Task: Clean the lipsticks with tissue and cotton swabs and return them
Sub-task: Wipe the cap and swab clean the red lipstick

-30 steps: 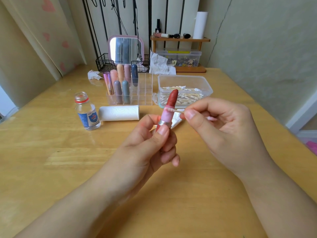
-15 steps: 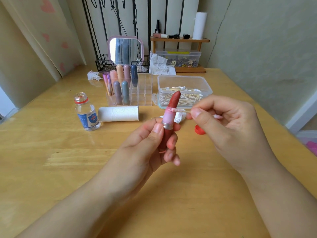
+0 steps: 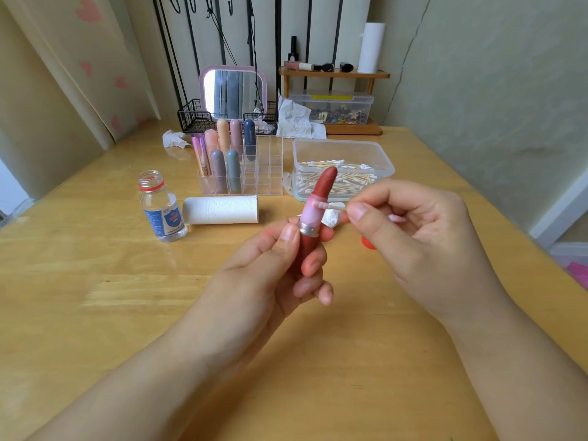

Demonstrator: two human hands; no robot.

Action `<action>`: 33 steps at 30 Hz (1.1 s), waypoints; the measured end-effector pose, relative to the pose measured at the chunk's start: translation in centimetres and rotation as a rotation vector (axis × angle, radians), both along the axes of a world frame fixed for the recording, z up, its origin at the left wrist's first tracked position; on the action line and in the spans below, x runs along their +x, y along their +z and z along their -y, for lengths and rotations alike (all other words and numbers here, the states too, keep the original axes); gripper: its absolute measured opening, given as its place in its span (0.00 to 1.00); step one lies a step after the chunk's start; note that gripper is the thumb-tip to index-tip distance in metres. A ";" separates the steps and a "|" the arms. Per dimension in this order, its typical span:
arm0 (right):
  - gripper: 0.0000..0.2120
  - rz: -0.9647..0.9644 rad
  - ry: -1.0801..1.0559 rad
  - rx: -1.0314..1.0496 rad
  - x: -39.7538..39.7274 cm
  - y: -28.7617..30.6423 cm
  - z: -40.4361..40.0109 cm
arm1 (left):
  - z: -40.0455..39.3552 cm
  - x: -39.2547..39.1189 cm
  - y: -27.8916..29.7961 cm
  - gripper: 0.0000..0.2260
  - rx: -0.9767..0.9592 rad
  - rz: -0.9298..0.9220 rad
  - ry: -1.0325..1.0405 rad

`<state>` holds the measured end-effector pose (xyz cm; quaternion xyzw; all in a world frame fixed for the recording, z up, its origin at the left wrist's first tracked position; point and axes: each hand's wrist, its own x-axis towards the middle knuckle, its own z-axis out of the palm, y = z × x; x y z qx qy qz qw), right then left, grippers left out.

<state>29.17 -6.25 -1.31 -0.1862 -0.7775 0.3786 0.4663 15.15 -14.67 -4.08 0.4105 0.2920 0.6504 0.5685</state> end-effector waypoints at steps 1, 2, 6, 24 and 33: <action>0.08 0.004 -0.013 -0.003 0.1 0.0 -0.1 | 0.0 -0.1 0.1 0.13 0.002 0.000 -0.006; 0.08 0.008 -0.025 -0.004 0.2 0.1 -0.2 | -0.1 -0.2 0.1 0.13 0.004 -0.002 -0.016; 0.08 0.017 -0.018 0.005 0.1 0.0 -0.1 | 0.0 -0.2 0.2 0.09 0.010 -0.020 -0.010; 0.07 0.005 0.000 -0.007 0.1 0.0 -0.1 | 0.0 0.1 -0.2 0.13 -0.004 -0.021 0.024; 0.07 -0.009 0.005 -0.012 0.1 0.1 -0.2 | 0.1 0.2 -0.1 0.13 -0.021 -0.036 0.021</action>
